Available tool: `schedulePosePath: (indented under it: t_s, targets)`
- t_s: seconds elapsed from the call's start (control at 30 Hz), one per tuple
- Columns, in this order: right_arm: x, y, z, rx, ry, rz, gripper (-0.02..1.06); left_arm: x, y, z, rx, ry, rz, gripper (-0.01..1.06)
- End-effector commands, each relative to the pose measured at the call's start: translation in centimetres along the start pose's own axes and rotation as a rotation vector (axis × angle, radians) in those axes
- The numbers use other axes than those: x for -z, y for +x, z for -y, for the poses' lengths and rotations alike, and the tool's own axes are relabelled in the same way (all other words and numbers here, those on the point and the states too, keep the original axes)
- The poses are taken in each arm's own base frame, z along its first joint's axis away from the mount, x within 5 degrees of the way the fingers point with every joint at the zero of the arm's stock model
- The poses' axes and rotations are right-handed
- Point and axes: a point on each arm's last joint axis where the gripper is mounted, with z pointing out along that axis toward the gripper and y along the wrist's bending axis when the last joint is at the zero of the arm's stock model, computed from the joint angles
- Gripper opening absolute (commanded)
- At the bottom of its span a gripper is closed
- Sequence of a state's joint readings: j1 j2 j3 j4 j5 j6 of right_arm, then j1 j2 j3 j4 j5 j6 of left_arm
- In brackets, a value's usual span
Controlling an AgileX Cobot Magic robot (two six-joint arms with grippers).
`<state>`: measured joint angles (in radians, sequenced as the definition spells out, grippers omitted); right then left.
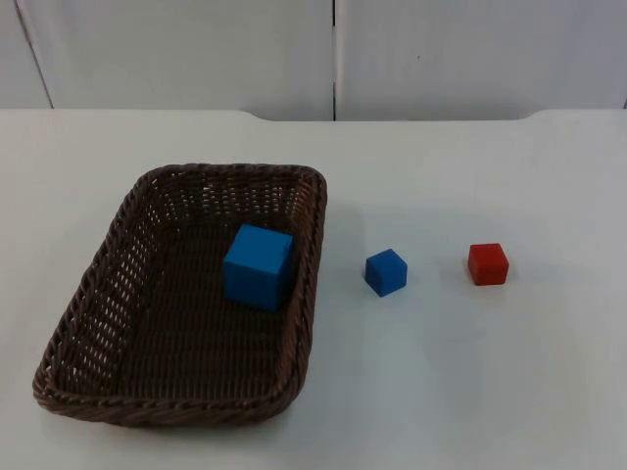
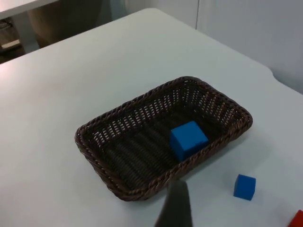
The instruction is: Pick up the basket with the left hand and place the largest block into the basket with the right hand.
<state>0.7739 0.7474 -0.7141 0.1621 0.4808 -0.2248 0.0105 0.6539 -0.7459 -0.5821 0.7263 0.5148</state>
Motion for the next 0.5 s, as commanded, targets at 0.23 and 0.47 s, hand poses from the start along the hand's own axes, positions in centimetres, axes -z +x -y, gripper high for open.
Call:
schedulePosePath:
  t_s: [0.23, 0.47]
  targets:
    - [2.0, 2.1, -0.3, 0.003, 0.003, 0.041, 0.64, 3.6, 1.5, 1.4, -0.048, -0.009, 0.012, 0.86]
    - [3.8, 3.7, -0.6, 0.004, 0.003, 0.077, 0.64, 6.7, 3.1, 1.5, -0.048, -0.146, 0.029, 0.86]
